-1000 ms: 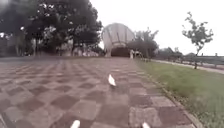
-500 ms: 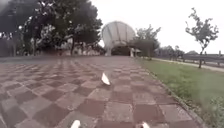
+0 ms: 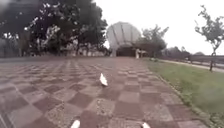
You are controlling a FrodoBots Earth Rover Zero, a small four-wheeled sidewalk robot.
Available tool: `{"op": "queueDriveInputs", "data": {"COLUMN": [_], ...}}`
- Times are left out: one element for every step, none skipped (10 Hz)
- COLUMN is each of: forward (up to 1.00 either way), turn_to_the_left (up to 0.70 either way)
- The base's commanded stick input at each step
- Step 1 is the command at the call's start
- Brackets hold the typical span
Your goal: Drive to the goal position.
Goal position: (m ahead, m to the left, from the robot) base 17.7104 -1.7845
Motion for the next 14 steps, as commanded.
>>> {"op": "queueDriveInputs", "data": {"forward": [0.7, 0.7, 0.7, 0.7, 0.7, 0.7, 0.7, 0.7, 0.7, 0.7, 0.7, 0.7, 0.7, 0.7], "turn_to_the_left": [0.0, 0.0, 0.06, 0.22, 0.27, 0.27, 0.27, 0.27, 0.27, 0.26, 0.19, 0.13, 0.06, 0.0]}}
